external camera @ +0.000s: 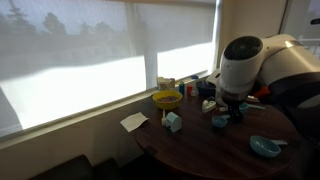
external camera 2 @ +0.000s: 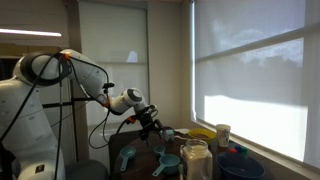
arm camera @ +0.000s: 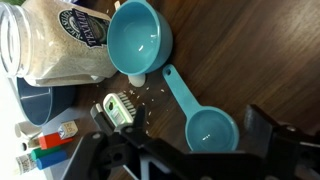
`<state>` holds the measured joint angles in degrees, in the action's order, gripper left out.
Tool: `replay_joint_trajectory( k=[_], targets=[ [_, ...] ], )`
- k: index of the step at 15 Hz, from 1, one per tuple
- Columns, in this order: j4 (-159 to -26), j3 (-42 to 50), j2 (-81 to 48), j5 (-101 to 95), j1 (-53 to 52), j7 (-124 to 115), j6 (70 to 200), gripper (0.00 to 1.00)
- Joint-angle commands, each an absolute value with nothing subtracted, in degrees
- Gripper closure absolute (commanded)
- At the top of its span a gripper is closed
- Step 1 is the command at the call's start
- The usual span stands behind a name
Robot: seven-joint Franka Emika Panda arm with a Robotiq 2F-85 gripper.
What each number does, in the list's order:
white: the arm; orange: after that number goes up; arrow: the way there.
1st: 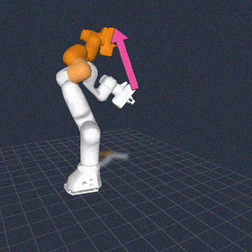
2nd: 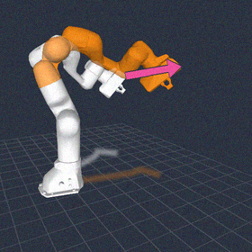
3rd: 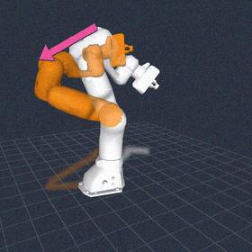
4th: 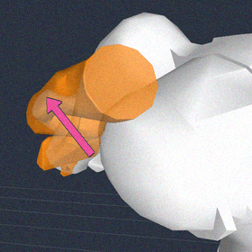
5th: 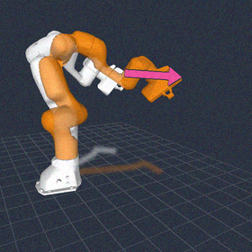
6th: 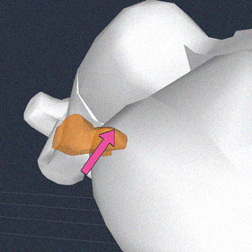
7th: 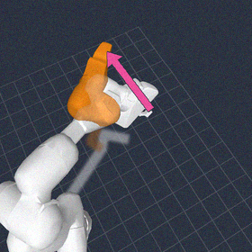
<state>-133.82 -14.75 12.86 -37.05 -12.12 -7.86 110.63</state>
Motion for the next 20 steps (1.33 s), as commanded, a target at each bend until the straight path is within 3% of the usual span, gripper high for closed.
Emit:
replay_joint_trajectory(
  k=[1, 13, 20],
  targets=[
    [-133.04, -11.35, 18.98, -26.23, -12.47, 0.27, 111.68, 0.00],
    [-135.69, 4.14, 29.10, 5.72, -9.08, 14.01, 113.96, 0.00],
    [-137.58, 5.50, 34.48, 17.04, -5.41, 9.91, 113.54, 0.00]
  ],
)
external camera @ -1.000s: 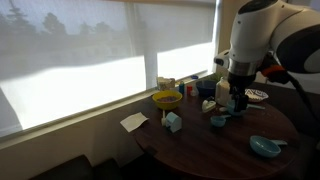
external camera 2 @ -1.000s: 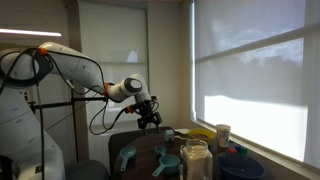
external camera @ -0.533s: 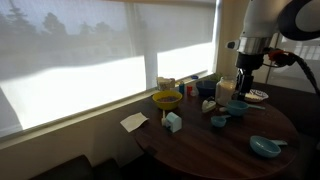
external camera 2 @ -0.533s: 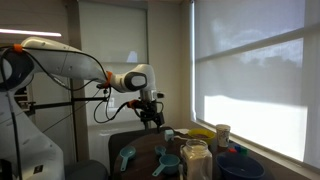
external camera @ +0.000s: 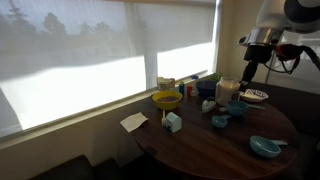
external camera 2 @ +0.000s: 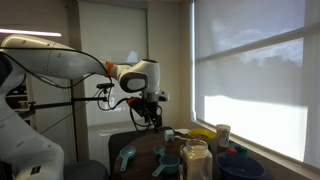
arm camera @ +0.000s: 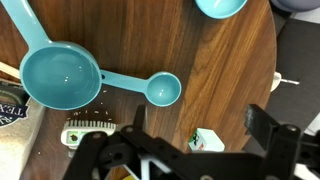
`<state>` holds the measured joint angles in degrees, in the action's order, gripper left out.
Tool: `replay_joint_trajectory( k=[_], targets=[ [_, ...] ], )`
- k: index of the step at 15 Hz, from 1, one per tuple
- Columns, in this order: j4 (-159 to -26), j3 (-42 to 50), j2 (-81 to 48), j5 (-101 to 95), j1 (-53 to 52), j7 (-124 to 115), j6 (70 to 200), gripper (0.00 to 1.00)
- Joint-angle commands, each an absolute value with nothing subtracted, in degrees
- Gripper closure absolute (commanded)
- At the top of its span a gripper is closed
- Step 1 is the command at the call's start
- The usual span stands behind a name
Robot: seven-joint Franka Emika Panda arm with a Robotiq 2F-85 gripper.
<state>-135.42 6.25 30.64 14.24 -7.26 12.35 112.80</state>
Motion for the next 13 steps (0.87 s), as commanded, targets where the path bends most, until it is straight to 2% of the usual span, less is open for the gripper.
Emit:
replay_joint_trajectory(
  k=[1, 7, 13],
  targets=[
    [-137.64, 5.46, 35.03, 17.23, -4.80, 9.17, 113.55, 0.00],
    [-137.97, 5.05, 38.96, 14.51, -2.72, 9.68, 113.13, 0.00],
    [-136.71, 5.68, 37.66, 15.27, -3.22, 10.33, 112.63, 0.00]
  ],
)
